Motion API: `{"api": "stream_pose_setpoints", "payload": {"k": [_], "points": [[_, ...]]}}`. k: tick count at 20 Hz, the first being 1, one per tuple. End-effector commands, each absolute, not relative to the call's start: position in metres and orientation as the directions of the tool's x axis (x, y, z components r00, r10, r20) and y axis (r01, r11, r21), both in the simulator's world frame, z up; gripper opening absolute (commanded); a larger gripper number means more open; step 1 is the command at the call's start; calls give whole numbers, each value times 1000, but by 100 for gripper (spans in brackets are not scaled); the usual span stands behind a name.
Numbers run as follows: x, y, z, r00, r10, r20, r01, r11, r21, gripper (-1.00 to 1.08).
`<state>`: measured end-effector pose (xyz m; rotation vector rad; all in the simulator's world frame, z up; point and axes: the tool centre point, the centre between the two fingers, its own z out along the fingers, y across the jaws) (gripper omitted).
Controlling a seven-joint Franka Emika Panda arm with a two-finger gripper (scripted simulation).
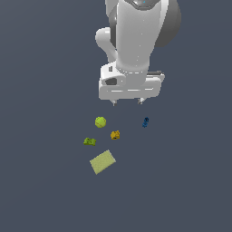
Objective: Pick up a designated object from a clutter of objects.
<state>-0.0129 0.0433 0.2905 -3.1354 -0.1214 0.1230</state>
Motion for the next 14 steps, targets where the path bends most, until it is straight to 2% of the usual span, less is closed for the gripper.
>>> {"api": "stream_pose_setpoints", "payload": {"k": [1,14], "points": [[-13,43,290,994,77,-78,77,-997,-4,100],[-5,37,299,996,64,-60,66,-997,27,100]]}}
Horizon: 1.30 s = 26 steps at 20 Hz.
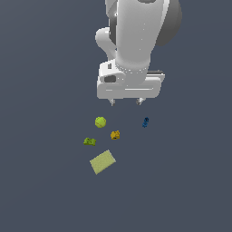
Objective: Pick up a designated object from a clutter of objects.
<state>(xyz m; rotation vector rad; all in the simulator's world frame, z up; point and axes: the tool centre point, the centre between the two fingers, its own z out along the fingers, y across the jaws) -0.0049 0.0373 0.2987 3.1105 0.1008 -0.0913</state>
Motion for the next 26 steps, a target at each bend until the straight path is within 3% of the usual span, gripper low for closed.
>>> {"api": "stream_pose_setpoints", "payload": {"k": [1,13,26], "points": [[-5,37,299,996,65,-60,67,-997,26,100],[-3,36,284,998,-18,-55,-17,-1000,24,100],[2,32,234,951,-307,-43,-307,-952,14,100]]}}
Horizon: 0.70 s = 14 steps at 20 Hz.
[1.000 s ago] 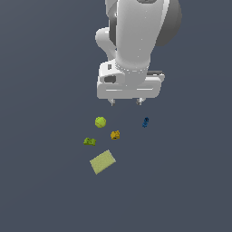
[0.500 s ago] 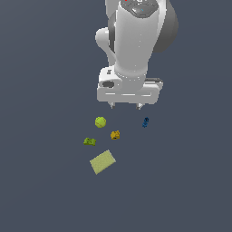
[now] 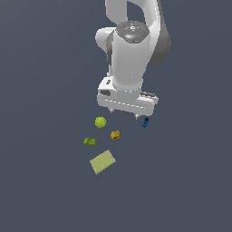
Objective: Pick up a designated object from a clutter of objects.
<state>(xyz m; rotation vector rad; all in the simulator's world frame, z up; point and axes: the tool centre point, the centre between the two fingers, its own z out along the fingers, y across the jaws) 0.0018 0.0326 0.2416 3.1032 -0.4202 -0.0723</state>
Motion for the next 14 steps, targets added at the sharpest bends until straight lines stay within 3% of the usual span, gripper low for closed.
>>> {"api": "stream_pose_setpoints", "payload": {"k": [1,14], "points": [[2,31,230,942,-334,-42,-334,-942,13,100],[0,22,170,755,-655,-33,-655,-755,8,100]]}}
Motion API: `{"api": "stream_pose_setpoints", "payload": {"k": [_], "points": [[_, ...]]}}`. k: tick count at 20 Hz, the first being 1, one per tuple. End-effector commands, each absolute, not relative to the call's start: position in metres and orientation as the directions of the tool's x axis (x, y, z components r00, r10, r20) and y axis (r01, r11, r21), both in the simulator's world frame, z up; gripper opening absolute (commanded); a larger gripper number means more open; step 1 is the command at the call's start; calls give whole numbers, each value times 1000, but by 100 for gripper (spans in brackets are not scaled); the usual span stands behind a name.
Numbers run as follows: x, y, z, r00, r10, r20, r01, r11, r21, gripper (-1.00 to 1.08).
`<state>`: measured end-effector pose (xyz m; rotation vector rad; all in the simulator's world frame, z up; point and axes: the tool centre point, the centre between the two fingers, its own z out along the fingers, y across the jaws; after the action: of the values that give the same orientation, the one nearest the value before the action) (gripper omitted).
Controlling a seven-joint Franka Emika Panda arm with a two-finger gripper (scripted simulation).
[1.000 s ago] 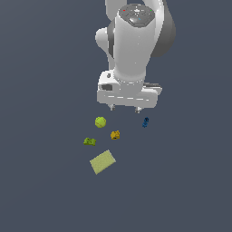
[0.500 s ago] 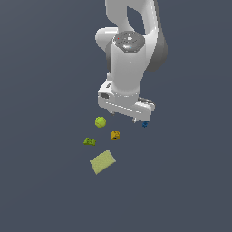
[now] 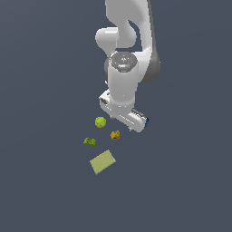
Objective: Pick up a designated object from a clutter of objects.
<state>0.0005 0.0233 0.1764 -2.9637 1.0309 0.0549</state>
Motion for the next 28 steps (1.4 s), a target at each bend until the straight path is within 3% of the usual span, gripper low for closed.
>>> {"api": "stream_pose_setpoints", "payload": {"k": [1,15,28], "points": [[-1,21,165,736,-677,-32,-677,-736,8,100],[-13,6,105,410,-912,-15,-912,-410,5,100],[-23,-4,75,200,-980,-1,-980,-200,1,100]]}}
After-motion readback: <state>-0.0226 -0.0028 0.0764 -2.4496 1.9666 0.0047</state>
